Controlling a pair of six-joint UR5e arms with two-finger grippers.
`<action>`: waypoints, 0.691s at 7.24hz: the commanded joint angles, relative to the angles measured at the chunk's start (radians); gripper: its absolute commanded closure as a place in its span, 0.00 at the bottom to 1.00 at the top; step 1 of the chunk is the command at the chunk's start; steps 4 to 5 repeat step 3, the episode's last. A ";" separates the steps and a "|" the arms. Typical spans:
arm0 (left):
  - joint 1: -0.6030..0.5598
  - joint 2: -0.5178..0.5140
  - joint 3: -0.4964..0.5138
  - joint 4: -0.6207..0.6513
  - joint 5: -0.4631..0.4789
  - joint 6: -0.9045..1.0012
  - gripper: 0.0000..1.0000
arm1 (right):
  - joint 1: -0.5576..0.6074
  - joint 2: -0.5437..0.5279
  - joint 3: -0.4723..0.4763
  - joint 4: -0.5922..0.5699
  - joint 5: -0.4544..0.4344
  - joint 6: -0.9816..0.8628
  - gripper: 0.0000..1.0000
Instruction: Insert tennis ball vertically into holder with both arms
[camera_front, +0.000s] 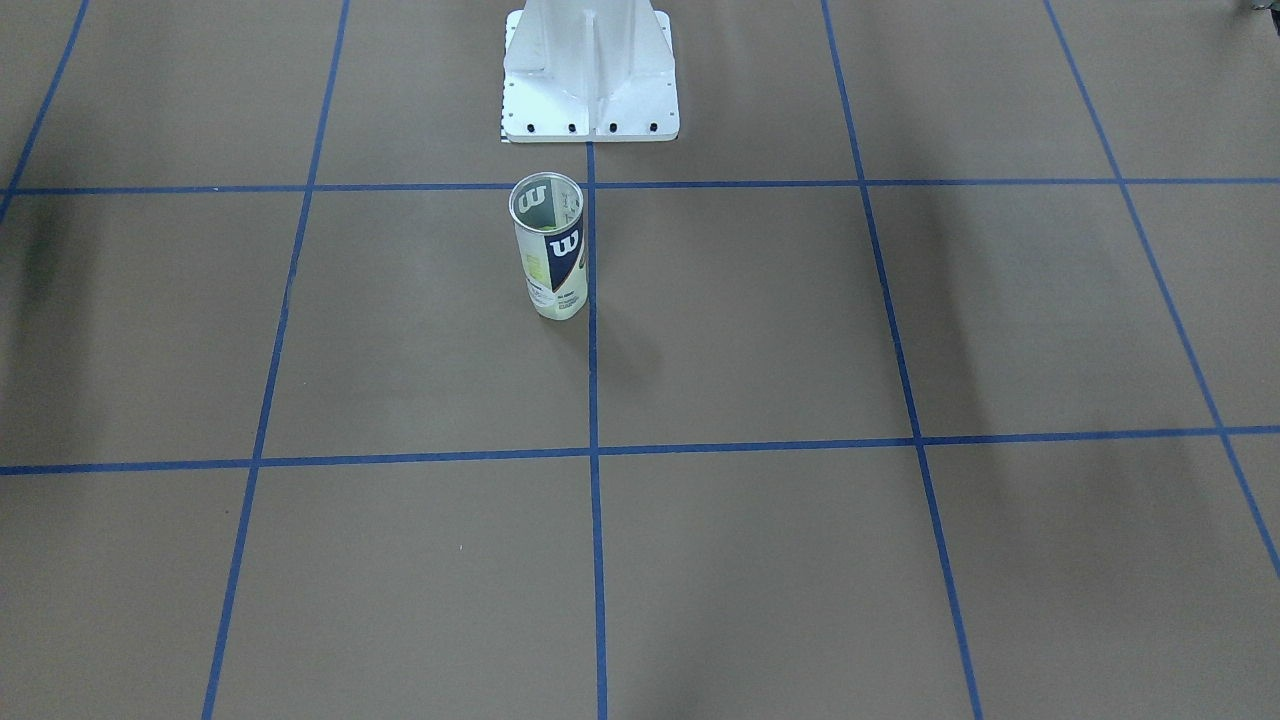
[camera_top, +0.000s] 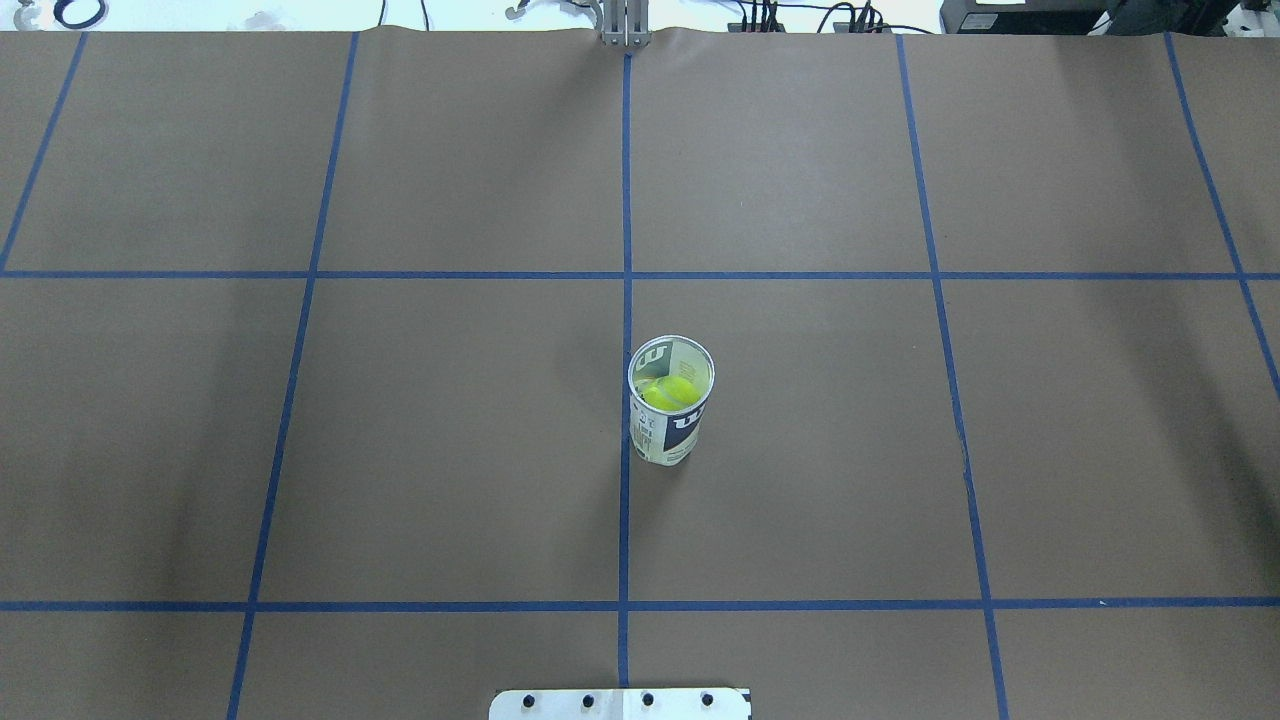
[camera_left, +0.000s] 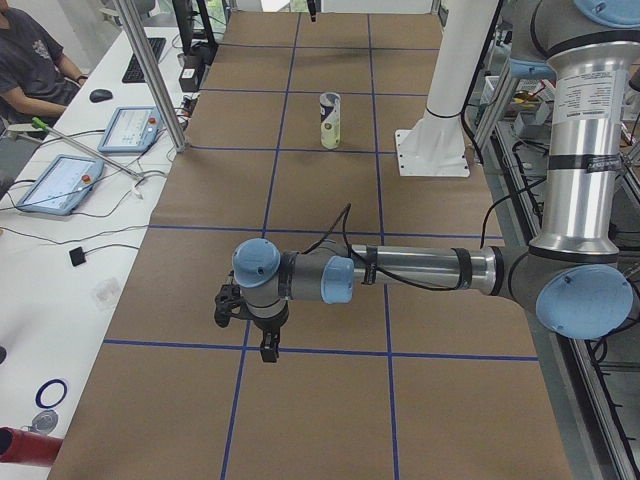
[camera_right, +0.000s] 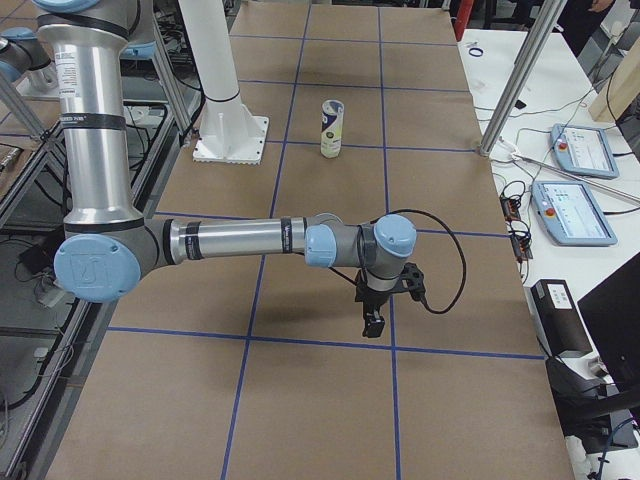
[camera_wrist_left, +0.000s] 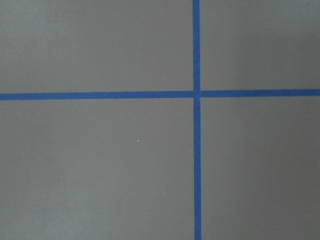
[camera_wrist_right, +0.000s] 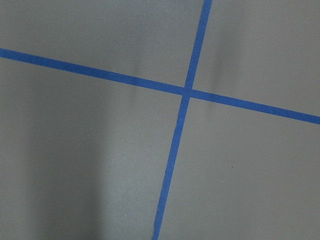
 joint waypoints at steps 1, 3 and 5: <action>0.000 0.000 -0.002 0.000 0.000 0.000 0.00 | 0.000 0.001 0.001 0.000 0.001 0.000 0.01; 0.000 0.000 -0.004 0.000 0.000 0.000 0.00 | 0.000 0.001 -0.005 0.000 0.000 0.000 0.01; 0.000 0.000 -0.004 0.000 0.000 0.000 0.00 | 0.000 0.001 -0.005 0.000 0.000 0.000 0.01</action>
